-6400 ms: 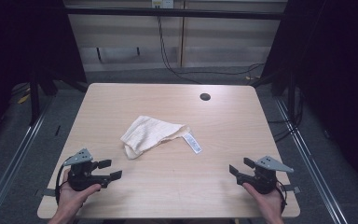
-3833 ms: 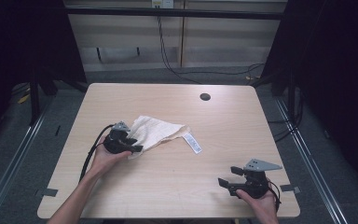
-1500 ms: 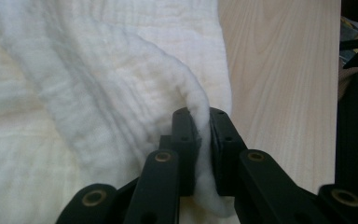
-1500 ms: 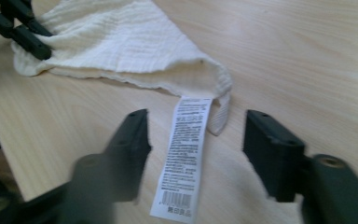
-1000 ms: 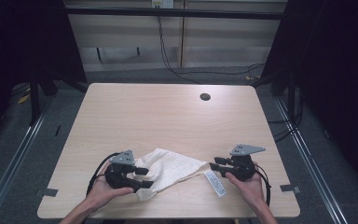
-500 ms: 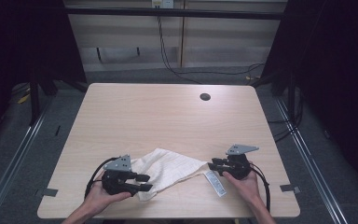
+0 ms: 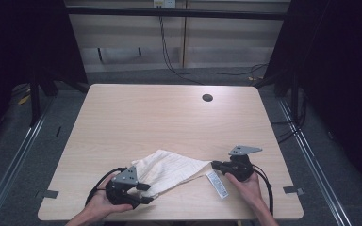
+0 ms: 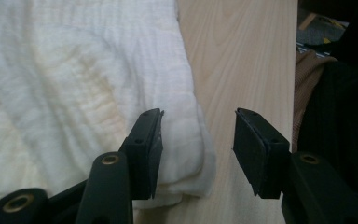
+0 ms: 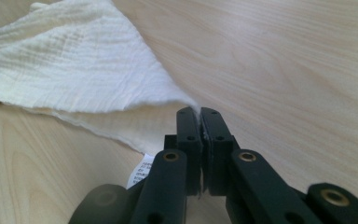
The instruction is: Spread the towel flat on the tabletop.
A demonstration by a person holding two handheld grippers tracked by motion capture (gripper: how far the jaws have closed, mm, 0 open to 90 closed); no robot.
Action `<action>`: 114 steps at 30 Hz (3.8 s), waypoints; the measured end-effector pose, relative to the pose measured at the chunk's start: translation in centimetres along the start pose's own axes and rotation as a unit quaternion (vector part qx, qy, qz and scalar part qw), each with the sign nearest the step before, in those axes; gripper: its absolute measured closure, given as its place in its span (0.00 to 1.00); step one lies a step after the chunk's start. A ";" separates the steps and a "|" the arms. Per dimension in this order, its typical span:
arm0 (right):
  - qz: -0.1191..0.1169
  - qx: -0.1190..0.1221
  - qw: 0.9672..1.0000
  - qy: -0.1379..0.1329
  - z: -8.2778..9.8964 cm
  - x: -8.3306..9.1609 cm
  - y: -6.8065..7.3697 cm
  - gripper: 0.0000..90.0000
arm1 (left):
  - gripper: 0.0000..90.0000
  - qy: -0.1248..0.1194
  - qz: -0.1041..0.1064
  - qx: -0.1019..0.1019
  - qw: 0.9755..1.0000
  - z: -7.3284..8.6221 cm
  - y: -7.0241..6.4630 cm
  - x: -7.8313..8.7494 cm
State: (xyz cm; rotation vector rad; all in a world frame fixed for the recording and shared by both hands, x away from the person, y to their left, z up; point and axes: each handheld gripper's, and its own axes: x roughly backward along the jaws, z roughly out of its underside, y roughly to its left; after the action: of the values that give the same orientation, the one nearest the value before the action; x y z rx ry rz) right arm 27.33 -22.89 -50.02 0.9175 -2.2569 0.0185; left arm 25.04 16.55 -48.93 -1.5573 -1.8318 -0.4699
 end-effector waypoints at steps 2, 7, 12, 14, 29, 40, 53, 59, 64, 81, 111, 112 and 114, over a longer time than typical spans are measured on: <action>0.001 0.003 1.000 -0.004 0.0 0.1 0.0 0.97 | 0.61 0.003 0.002 -0.001 1.000 0.2 0.0 -0.3; 0.000 0.006 1.000 -0.001 0.0 0.1 0.1 0.96 | 0.74 0.010 -0.013 -0.013 1.000 0.3 0.3 -0.3; -0.002 0.007 1.000 0.003 0.0 0.0 0.3 0.96 | 0.84 0.021 -0.032 -0.025 0.999 0.0 0.0 -0.4; -0.004 0.007 1.000 0.001 0.0 0.1 0.3 0.96 | 0.89 0.020 -0.012 -0.002 1.000 0.0 0.7 -0.2; -0.027 -0.002 0.999 -0.023 -0.5 1.1 0.3 0.97 | 0.95 -0.082 0.003 0.065 0.995 -0.7 2.3 2.8; -0.047 0.003 0.998 -0.046 -2.0 2.6 0.9 0.97 | 0.96 -0.140 -0.028 0.081 0.986 -1.5 3.9 5.7; -0.056 0.031 0.996 -0.066 -5.1 4.3 2.0 0.98 | 0.96 -0.166 -0.045 0.084 0.981 -2.5 4.4 7.6; -0.049 0.049 0.994 -0.080 -8.0 5.6 2.5 0.98 | 0.96 -0.194 -0.063 0.083 0.975 -3.0 4.8 9.7; -0.047 0.071 0.992 -0.091 -9.8 6.9 3.2 0.98 | 0.96 -0.212 -0.062 0.079 0.972 -3.5 4.4 10.5; -0.030 0.098 0.987 -0.126 -15.2 11.5 4.7 0.98 | 0.96 -0.261 -0.095 0.061 0.959 -6.9 5.2 14.3; -0.033 0.133 0.980 -0.146 -13.4 16.2 9.0 0.98 | 0.96 -0.268 -0.100 0.024 0.958 -8.1 1.7 16.5; -0.032 0.127 0.981 -0.143 -13.1 15.5 8.4 0.98 | 0.96 -0.264 -0.099 0.028 0.959 -7.9 2.0 16.1; -0.030 0.117 0.983 -0.138 -12.7 14.6 7.5 0.98 | 0.96 -0.262 -0.094 0.040 0.960 -7.5 3.0 15.1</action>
State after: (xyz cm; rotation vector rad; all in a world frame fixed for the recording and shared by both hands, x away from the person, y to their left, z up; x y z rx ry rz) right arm 22.74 -22.89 -29.71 1.1738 -2.5195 0.1410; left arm 29.07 23.09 -33.63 -1.5581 -2.3796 -0.0585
